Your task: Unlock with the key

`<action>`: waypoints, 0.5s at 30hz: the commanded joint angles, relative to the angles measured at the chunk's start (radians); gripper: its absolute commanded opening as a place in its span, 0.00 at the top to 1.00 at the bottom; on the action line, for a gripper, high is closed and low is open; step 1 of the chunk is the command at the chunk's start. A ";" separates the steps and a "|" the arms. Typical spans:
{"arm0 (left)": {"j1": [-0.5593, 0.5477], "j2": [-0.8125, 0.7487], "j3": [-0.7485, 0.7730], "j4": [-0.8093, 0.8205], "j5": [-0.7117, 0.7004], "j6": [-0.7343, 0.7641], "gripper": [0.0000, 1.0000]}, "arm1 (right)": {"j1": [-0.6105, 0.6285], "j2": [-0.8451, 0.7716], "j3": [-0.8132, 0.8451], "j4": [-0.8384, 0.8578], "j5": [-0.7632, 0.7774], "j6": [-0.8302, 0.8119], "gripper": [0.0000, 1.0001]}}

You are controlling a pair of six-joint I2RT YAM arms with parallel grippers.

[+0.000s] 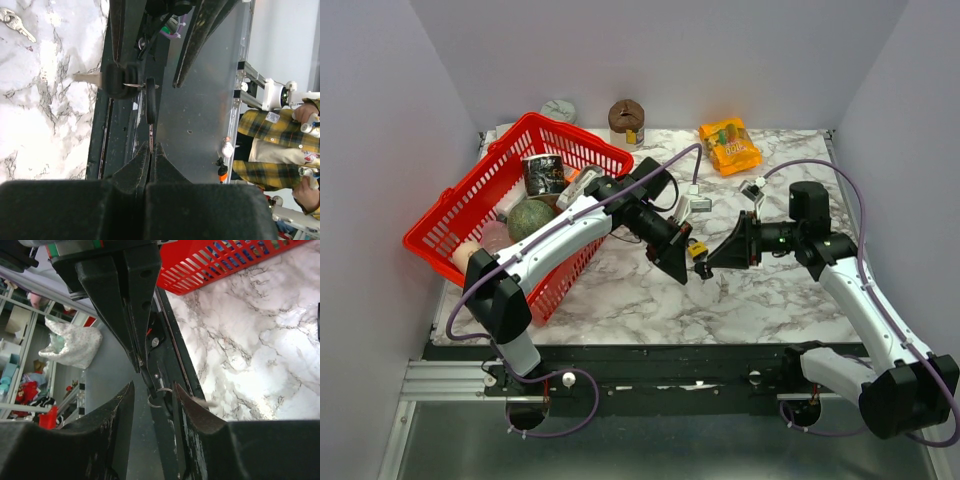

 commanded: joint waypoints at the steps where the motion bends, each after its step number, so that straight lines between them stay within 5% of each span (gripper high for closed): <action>1: 0.005 0.004 0.036 -0.001 0.048 0.017 1.00 | 0.009 0.011 0.000 0.013 -0.061 -0.007 0.57; 11: 0.005 0.012 0.045 0.001 0.053 0.017 1.00 | 0.029 0.046 0.023 -0.012 -0.080 -0.023 0.65; 15: 0.005 0.021 0.054 0.005 0.051 0.014 1.00 | 0.032 0.068 0.028 -0.015 -0.093 -0.024 0.79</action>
